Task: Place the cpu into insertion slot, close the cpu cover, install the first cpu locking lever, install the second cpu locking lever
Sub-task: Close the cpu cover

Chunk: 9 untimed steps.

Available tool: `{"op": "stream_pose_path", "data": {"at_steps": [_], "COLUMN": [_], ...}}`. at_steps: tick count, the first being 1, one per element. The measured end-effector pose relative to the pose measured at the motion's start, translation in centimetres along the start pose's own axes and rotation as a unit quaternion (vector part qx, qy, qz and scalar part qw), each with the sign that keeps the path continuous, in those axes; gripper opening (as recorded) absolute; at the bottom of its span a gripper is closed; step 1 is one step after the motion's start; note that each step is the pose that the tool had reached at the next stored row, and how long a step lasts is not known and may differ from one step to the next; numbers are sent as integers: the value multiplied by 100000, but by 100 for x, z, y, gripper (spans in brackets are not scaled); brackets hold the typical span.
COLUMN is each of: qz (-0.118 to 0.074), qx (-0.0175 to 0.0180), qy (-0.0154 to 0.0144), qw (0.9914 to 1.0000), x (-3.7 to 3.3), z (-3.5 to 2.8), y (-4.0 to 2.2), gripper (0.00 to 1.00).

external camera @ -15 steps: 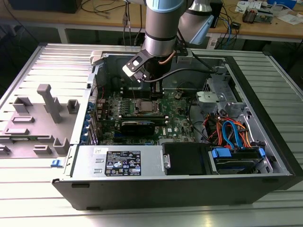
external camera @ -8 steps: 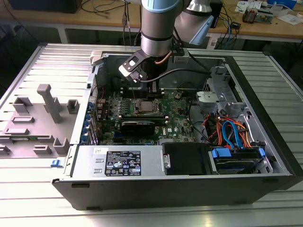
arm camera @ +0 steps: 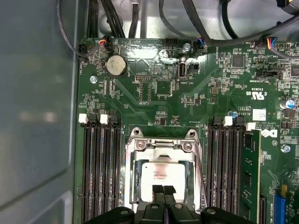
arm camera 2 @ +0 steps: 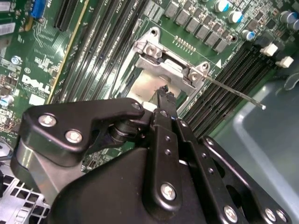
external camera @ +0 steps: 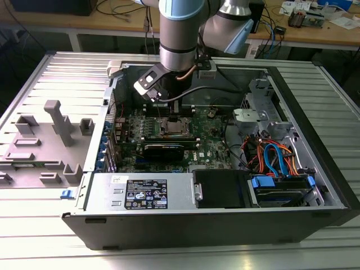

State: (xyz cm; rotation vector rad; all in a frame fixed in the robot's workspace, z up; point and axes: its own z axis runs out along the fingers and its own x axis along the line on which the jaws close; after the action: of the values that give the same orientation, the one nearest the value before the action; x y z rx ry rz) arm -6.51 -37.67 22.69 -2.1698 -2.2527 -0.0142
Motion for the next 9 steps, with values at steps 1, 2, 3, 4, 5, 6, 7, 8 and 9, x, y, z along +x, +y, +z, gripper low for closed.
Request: {"op": "stream_pose_path", "data": {"at_steps": [1, 2, 3, 4, 5, 6, 7, 8, 9], "qz": [1, -2, 6, 6, -10, -14, -15, -20, -18], "qx": [2, 7, -2, -5, -2, -1, -4, -2, -1], "qy": [14, 19, 47, 54, 48, 47, 57, 64, 66], "qw": [100000, 100000, 100000, 100000, 100000, 100000, 100000, 100000, 100000], "x": [0, 0, 0, 0, -1, -1, 0, 0, 0], "z": [1, 2, 3, 3, 3, 3, 3, 3, 3], "y": [-1, -1, -1, -1, -2, -5, -13, -24, -31], "gripper": [11, 11, 11, 11, 11, 11, 11, 11, 11]}}
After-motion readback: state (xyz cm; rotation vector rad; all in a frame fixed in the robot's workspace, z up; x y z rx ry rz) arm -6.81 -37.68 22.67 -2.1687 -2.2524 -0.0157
